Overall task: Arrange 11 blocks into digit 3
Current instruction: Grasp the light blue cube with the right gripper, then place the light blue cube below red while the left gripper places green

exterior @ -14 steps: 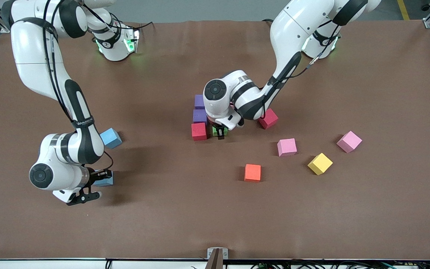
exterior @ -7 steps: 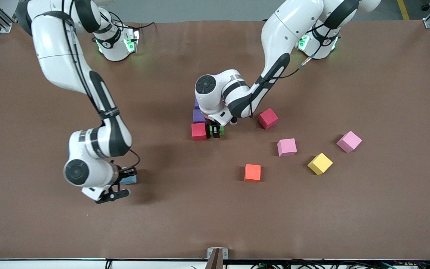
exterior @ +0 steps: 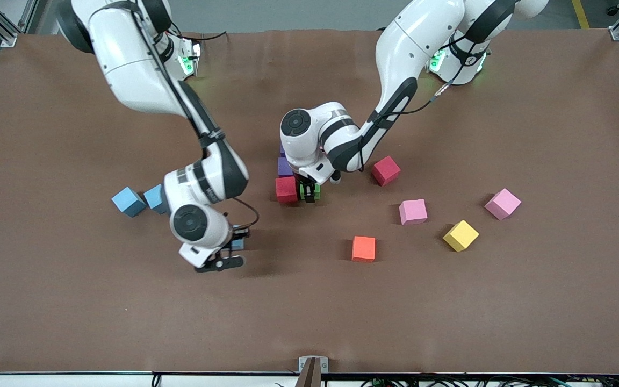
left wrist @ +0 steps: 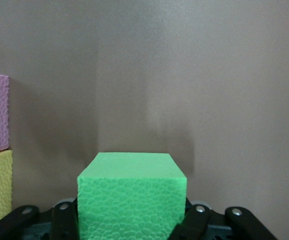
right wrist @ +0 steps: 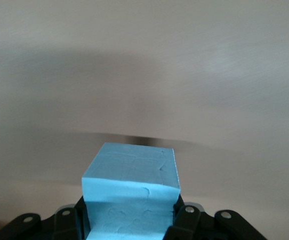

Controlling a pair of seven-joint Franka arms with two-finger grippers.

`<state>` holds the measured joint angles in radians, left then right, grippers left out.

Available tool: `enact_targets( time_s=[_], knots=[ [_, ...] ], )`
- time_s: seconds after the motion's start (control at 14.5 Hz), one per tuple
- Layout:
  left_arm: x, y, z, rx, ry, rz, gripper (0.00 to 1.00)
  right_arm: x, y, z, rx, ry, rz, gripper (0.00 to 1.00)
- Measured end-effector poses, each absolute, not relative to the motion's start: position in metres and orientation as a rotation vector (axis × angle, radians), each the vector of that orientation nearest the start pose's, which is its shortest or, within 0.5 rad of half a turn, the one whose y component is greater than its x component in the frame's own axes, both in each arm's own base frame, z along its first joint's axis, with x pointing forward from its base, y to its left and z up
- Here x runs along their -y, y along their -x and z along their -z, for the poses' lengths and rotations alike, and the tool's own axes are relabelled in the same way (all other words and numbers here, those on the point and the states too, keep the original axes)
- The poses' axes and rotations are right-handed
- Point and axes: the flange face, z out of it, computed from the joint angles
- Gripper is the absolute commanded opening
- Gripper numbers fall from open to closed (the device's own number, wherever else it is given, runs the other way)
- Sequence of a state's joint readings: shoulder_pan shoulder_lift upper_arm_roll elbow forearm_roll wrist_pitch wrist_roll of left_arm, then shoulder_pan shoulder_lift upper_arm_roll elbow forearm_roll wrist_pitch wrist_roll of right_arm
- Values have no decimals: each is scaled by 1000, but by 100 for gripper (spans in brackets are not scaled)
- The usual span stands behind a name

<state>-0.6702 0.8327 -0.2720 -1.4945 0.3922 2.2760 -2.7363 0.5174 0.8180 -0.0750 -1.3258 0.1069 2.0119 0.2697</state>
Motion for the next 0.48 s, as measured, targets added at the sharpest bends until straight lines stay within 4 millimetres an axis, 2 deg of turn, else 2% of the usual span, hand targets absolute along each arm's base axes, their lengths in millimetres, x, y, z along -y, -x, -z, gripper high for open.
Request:
enact_targets(
  time_s=[0.21, 0.35, 0.48],
  knots=[
    [553, -452, -183, -2256, -2155, -156, 6, -370, -630, -235, 164, 3118, -192, 39],
    [554, -453, -183, -2252, -2153, -167, 6, -388, -622, -236, 131, 3115, -163, 39],
    [555, -453, -183, -2248, -2152, -172, 6, -398, -617, -235, 102, 3112, -149, 39]
  ],
)
